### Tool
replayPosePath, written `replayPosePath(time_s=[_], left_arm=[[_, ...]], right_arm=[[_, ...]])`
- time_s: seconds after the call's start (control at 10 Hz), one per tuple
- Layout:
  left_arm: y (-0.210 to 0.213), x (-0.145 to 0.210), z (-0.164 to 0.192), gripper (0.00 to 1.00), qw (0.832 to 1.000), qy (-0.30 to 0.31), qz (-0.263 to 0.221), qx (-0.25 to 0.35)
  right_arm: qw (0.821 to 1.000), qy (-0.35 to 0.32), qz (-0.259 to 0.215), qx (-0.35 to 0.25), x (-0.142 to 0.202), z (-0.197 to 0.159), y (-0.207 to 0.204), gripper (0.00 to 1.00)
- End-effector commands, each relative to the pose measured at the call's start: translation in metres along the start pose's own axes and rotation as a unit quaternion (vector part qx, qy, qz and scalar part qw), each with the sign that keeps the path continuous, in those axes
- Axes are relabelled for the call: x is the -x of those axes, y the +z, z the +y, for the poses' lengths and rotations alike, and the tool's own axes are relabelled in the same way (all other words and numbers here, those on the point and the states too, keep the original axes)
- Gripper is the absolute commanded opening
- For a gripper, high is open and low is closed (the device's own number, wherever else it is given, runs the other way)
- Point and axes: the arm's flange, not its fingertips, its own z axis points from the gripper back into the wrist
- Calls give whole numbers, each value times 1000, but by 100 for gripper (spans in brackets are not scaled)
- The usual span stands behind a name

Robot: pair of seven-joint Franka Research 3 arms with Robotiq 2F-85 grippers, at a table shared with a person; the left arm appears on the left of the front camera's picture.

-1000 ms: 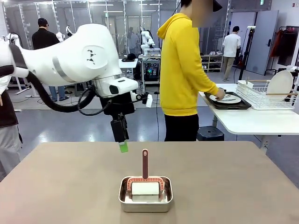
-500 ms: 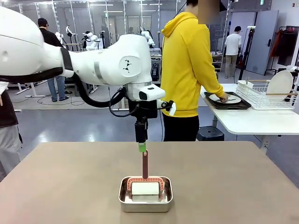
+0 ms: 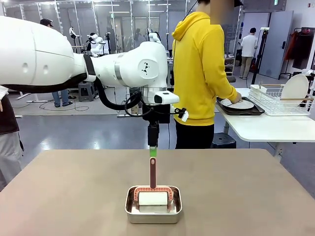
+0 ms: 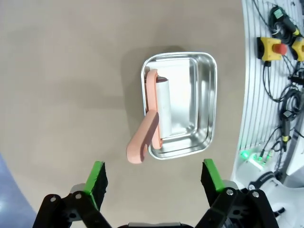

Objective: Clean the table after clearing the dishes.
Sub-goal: When the right (or left) Handle tray is removed, use the right hand (or left hand) to clean the right (or left) side of the table with the Lint Roller.

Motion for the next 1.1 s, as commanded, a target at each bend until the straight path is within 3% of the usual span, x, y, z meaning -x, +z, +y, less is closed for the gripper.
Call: replayPosePath(time_s=[0.0, 0.5, 1.0], left_arm=[[-5, -5, 7, 100, 1000, 11, 14, 9], [-43, -3, 24, 100, 998, 12, 24, 59], [-79, -4, 21, 100, 998, 27, 20, 60]], right_arm=[[1000, 0, 7, 3, 1, 4, 0, 100], [1000, 0, 7, 3, 1, 4, 0, 100], [1000, 0, 7, 3, 1, 4, 0, 100]])
